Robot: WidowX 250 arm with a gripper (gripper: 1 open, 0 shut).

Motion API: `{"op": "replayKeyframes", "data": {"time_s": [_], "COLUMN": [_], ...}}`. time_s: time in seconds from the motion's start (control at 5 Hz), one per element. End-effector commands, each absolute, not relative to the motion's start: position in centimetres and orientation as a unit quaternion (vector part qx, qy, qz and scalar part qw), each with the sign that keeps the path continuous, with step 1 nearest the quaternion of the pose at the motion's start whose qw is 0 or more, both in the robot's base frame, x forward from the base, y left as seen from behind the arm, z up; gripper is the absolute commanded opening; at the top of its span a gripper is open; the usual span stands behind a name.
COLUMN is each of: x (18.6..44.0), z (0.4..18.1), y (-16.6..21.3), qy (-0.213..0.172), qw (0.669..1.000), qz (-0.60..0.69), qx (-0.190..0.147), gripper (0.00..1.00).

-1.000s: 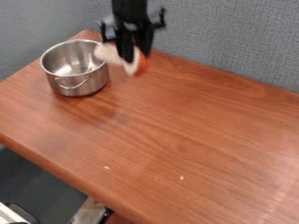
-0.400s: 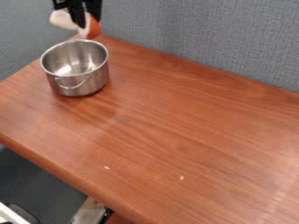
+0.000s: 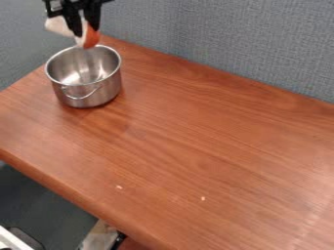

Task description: Put the mushroom in the metal pot

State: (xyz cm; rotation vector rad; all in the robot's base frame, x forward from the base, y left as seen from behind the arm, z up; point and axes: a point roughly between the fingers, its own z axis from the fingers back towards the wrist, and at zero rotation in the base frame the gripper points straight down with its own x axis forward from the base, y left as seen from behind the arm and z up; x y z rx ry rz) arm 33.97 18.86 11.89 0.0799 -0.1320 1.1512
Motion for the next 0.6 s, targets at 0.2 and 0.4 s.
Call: {"op": "replayKeyframes", "data": {"time_s": [0.2, 0.4], "x": [35.8, 36.7], "z": [11.1, 9.5], "y": [18.0, 18.5], "qy": [-0.112, -0.124], "qw": [0.85, 0.838], "qz": [0.513, 0.53], "qx": [0.042, 0.043], "gripper": [0.0, 0.0]}}
